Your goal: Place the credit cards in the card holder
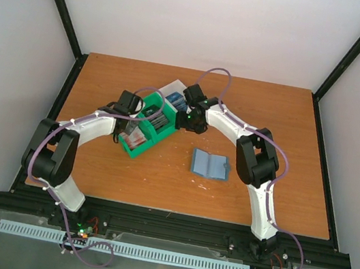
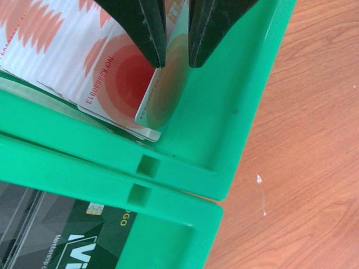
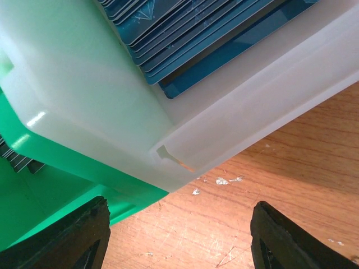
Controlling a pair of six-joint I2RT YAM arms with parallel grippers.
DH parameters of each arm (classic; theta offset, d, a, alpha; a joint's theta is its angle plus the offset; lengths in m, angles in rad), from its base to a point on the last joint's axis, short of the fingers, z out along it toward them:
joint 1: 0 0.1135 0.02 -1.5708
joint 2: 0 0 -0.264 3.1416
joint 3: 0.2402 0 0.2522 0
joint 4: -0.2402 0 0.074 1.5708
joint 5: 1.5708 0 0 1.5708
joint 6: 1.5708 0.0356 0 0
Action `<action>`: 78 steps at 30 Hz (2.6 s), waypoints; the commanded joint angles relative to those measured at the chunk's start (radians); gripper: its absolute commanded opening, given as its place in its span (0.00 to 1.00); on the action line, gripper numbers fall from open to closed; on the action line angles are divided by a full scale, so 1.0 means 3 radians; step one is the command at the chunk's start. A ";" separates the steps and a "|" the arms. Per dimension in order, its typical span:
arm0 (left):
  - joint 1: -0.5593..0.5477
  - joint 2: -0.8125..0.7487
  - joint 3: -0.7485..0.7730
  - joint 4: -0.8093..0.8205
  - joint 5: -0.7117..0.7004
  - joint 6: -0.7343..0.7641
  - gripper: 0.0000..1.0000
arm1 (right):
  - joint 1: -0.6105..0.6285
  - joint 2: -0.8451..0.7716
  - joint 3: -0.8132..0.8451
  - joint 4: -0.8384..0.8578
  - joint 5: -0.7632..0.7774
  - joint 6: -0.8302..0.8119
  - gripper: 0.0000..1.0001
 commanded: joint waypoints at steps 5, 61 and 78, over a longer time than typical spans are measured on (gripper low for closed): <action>0.0003 0.0103 -0.0050 0.0211 -0.0174 0.0179 0.16 | 0.0009 -0.0078 -0.0023 0.0017 0.0039 -0.0020 0.68; 0.0003 0.0350 -0.0161 0.0806 -0.0740 0.0429 0.15 | 0.0011 -0.0157 -0.0062 0.0059 -0.0004 -0.0025 0.68; 0.0003 -0.0417 0.0174 -0.0327 -0.0176 -0.0061 0.01 | -0.0032 -0.0821 -0.0235 0.0133 -0.0256 -0.0082 0.73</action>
